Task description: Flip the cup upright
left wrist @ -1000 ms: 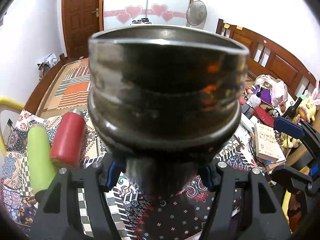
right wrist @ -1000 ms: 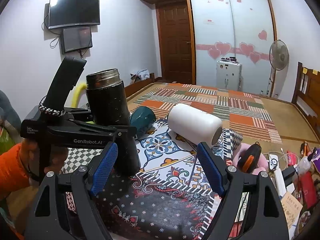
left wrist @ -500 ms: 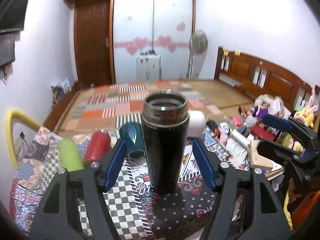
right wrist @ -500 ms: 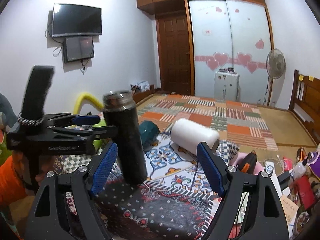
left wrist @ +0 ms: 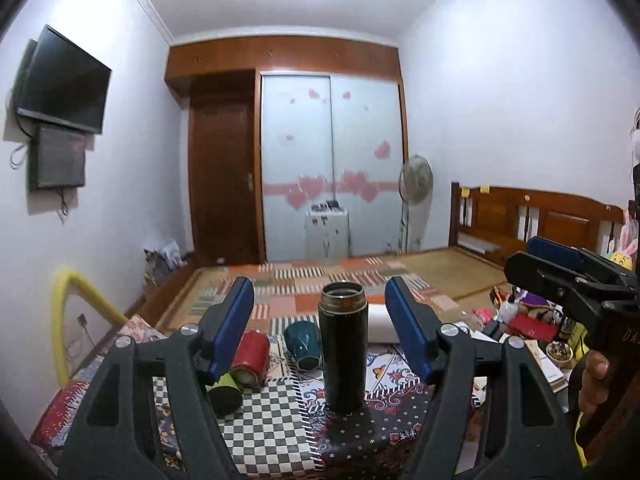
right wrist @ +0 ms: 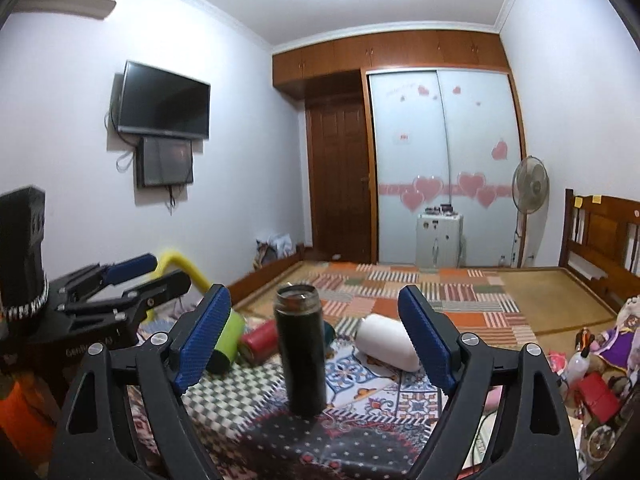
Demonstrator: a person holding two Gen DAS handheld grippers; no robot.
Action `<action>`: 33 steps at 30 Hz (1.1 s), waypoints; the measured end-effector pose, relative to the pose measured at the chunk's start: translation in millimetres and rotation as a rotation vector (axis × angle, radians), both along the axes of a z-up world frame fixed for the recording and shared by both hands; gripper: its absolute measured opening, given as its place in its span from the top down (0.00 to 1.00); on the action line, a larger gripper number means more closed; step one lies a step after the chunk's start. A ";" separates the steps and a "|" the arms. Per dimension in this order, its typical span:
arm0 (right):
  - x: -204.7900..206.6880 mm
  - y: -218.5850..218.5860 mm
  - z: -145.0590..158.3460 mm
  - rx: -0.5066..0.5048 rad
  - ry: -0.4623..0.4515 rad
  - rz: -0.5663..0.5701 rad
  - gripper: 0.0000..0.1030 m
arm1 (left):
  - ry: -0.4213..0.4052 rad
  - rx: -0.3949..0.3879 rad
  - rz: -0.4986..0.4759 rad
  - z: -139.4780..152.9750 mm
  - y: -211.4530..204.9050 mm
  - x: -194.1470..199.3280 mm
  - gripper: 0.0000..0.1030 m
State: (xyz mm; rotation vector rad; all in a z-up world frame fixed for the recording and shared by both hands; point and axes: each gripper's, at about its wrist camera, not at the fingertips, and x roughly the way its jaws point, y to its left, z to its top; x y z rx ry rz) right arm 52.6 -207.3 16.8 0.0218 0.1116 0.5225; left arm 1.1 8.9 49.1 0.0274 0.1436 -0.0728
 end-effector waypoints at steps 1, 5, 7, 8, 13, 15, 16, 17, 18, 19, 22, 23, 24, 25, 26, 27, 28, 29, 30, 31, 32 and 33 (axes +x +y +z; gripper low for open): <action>-3.4 0.4 0.8 0.007 -0.004 0.000 0.18 | -0.008 -0.004 0.001 1.9 0.8 -3.1 0.26; -16.5 3.7 -1.9 0.022 -0.024 -0.004 0.10 | -0.044 -0.025 0.009 2.9 2.0 -19.9 0.15; -23.9 6.2 -5.5 0.024 -0.053 -0.034 0.04 | -0.049 -0.030 0.013 2.5 1.4 -23.2 0.10; -27.6 6.2 -6.2 0.022 -0.064 -0.045 0.00 | -0.051 -0.036 0.019 2.0 1.9 -24.6 0.08; -34.3 7.3 -11.0 0.035 -0.071 -0.063 0.00 | -0.064 -0.034 0.038 0.5 0.7 -33.0 0.01; -35.5 6.1 -12.5 0.037 -0.070 -0.073 0.00 | -0.067 -0.028 0.043 -0.6 -1.0 -35.4 0.01; -34.9 5.1 -13.4 0.038 -0.068 -0.079 0.00 | -0.067 -0.024 0.043 -2.7 -1.9 -37.0 0.00; -35.4 4.2 -13.1 0.040 -0.065 -0.081 0.00 | -0.067 -0.021 0.043 -3.2 -2.4 -37.2 0.00; -35.4 3.0 -13.1 0.043 -0.062 -0.081 0.00 | -0.065 -0.020 0.043 -3.5 -2.5 -37.0 0.00; -33.7 1.8 -13.7 0.046 -0.058 -0.083 0.00 | -0.064 -0.017 0.043 -4.2 -3.6 -36.8 0.00; -38.7 -2.2 -13.2 0.052 -0.059 -0.089 0.00 | -0.064 -0.016 0.046 -5.3 -5.6 -37.7 0.00; -39.4 -2.7 -13.2 0.053 -0.059 -0.090 0.00 | -0.066 -0.018 0.046 -5.5 -5.7 -37.4 0.00; -40.5 -3.3 -12.9 0.053 -0.059 -0.091 0.00 | -0.066 -0.019 0.044 -6.0 -6.5 -37.2 0.00; -40.4 -3.7 -13.2 0.051 -0.060 -0.095 0.00 | -0.066 -0.020 0.042 -6.7 -8.1 -38.6 0.00; -41.7 -3.1 -13.7 0.050 -0.060 -0.097 0.00 | -0.066 -0.022 0.041 -6.8 -8.6 -38.3 0.00; -42.2 -2.7 -14.1 0.048 -0.059 -0.098 0.00 | -0.066 -0.022 0.041 -8.0 -8.2 -39.2 0.00; -42.3 -2.3 -14.2 0.046 -0.057 -0.098 0.00 | -0.066 -0.021 0.041 -8.0 -8.2 -39.2 0.00; -43.4 -1.3 -14.0 0.044 -0.057 -0.099 0.00 | -0.066 -0.021 0.042 -8.1 -8.4 -39.2 0.00; -43.6 -0.9 -13.9 0.041 -0.058 -0.099 0.00 | -0.067 -0.020 0.043 -8.2 -8.5 -39.8 0.00; -44.0 -0.6 -14.2 0.039 -0.059 -0.100 0.00 | -0.068 -0.019 0.044 -8.4 -8.8 -39.8 0.00; -43.9 -0.8 -14.6 0.037 -0.060 -0.101 0.00 | -0.068 -0.017 0.046 -8.6 -9.1 -39.9 0.00; -43.9 -0.1 -14.4 0.036 -0.061 -0.101 0.00 | -0.069 -0.016 0.047 -8.6 -9.2 -39.9 0.00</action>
